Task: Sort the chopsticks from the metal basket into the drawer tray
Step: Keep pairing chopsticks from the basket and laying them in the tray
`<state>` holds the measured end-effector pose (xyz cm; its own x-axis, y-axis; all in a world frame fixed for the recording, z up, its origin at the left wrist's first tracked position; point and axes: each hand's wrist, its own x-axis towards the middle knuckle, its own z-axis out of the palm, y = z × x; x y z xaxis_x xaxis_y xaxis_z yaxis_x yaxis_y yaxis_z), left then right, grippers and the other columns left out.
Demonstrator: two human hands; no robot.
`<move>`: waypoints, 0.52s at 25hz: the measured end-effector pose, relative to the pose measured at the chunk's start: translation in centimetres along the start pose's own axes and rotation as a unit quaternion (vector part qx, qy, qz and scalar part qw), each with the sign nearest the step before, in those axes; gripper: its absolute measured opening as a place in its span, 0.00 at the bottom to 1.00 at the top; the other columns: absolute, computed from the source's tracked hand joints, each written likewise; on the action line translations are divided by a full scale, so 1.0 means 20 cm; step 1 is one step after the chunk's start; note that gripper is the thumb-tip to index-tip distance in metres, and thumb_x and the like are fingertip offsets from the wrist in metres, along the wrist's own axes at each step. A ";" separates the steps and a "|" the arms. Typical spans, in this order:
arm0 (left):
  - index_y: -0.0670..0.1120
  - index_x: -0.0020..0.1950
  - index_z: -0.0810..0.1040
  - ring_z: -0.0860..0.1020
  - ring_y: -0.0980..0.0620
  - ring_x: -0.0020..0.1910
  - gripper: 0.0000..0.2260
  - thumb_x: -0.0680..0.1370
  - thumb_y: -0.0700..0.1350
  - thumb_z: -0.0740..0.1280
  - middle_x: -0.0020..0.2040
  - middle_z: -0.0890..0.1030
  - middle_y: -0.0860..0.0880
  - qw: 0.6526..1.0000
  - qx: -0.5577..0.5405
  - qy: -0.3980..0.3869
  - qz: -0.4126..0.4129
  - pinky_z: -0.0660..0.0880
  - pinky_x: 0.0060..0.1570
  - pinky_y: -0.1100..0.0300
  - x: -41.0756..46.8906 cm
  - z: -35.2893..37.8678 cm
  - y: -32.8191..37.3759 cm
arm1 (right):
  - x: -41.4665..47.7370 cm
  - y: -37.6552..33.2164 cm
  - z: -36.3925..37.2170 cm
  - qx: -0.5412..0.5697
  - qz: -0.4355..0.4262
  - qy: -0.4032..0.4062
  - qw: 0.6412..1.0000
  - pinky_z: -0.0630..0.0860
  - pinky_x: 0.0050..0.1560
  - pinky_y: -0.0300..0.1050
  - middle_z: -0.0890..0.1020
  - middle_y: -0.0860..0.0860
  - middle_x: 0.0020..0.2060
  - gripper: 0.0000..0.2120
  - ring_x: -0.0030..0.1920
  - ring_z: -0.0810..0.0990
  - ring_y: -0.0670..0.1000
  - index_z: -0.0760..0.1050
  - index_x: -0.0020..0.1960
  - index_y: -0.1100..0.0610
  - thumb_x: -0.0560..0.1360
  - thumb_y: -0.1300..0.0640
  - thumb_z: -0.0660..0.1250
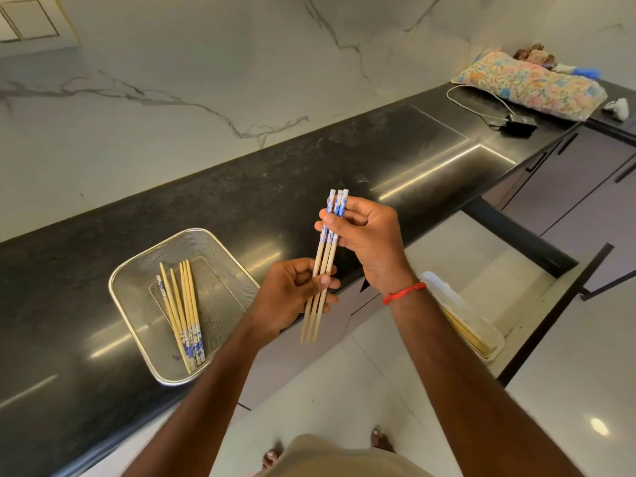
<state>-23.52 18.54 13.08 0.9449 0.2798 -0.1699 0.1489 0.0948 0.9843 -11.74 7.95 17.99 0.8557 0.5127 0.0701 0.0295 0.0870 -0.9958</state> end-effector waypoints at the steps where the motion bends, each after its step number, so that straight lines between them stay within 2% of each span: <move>1: 0.37 0.58 0.80 0.86 0.42 0.43 0.09 0.79 0.38 0.67 0.49 0.86 0.37 1.000 0.009 0.000 -0.003 0.84 0.48 0.46 0.02 0.03 -0.01 | 0.01 0.01 -0.03 0.000 0.001 0.004 1.000 0.83 0.51 0.56 0.86 0.58 0.47 0.12 0.46 0.87 0.56 0.80 0.57 0.62 0.73 0.66 0.72; 5: 0.41 0.55 0.81 0.86 0.41 0.44 0.07 0.79 0.40 0.68 0.47 0.87 0.40 0.999 0.035 0.005 -0.006 0.83 0.49 0.43 0.15 0.20 -0.04 | 0.04 0.08 -0.21 -0.043 -0.002 0.005 0.999 0.83 0.51 0.56 0.86 0.59 0.46 0.14 0.45 0.87 0.55 0.79 0.58 0.63 0.74 0.62 0.73; 9: 0.47 0.55 0.80 0.87 0.44 0.45 0.06 0.80 0.42 0.67 0.49 0.86 0.43 0.996 0.087 -0.027 -0.016 0.84 0.50 0.46 0.27 0.46 -0.11 | 0.04 0.15 -0.51 -0.077 0.021 0.027 0.996 0.84 0.48 0.54 0.87 0.56 0.45 0.13 0.43 0.87 0.52 0.81 0.57 0.61 0.74 0.59 0.73; 13: 0.48 0.54 0.79 0.87 0.47 0.44 0.06 0.81 0.40 0.65 0.49 0.86 0.43 0.990 0.122 -0.067 -0.037 0.84 0.48 0.49 0.39 0.71 -0.19 | 0.04 0.24 -0.77 -0.138 0.049 0.058 0.988 0.85 0.45 0.50 0.87 0.52 0.44 0.13 0.43 0.87 0.50 0.82 0.54 0.58 0.72 0.53 0.74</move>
<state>-12.61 6.69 8.81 0.9564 0.1508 -0.2500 0.2696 -0.1274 0.9545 -3.02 -4.42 12.36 0.9140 0.4052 -0.0189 0.0695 -0.2022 -0.9769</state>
